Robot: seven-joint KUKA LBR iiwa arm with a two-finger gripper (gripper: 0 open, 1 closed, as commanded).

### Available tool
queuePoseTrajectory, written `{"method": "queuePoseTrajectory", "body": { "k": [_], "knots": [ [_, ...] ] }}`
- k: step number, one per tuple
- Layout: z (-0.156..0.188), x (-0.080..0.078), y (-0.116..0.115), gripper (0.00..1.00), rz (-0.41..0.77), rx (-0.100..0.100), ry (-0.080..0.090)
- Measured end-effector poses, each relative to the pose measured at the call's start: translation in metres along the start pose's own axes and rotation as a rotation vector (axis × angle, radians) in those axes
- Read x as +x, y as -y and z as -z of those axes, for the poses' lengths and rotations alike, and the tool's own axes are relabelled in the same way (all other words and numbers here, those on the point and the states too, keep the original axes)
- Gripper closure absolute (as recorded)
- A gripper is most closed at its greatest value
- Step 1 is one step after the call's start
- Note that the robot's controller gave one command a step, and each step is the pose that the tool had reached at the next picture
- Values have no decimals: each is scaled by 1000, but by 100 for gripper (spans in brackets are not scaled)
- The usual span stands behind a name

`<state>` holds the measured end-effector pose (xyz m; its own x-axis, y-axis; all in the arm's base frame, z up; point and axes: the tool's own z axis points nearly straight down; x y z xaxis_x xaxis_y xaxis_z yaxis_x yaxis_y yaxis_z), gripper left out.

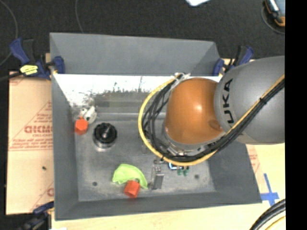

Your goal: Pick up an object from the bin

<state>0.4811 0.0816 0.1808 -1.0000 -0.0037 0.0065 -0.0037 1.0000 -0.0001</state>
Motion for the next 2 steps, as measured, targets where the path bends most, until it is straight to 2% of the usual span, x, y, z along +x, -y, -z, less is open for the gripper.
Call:
{"method": "queuePoseTrajectory", "body": {
  "k": [1,2],
  "knots": [
    [2,0,0,0,-1,0,3],
    [-5,-27,-61,0,50,-2,3]
  ]
}}
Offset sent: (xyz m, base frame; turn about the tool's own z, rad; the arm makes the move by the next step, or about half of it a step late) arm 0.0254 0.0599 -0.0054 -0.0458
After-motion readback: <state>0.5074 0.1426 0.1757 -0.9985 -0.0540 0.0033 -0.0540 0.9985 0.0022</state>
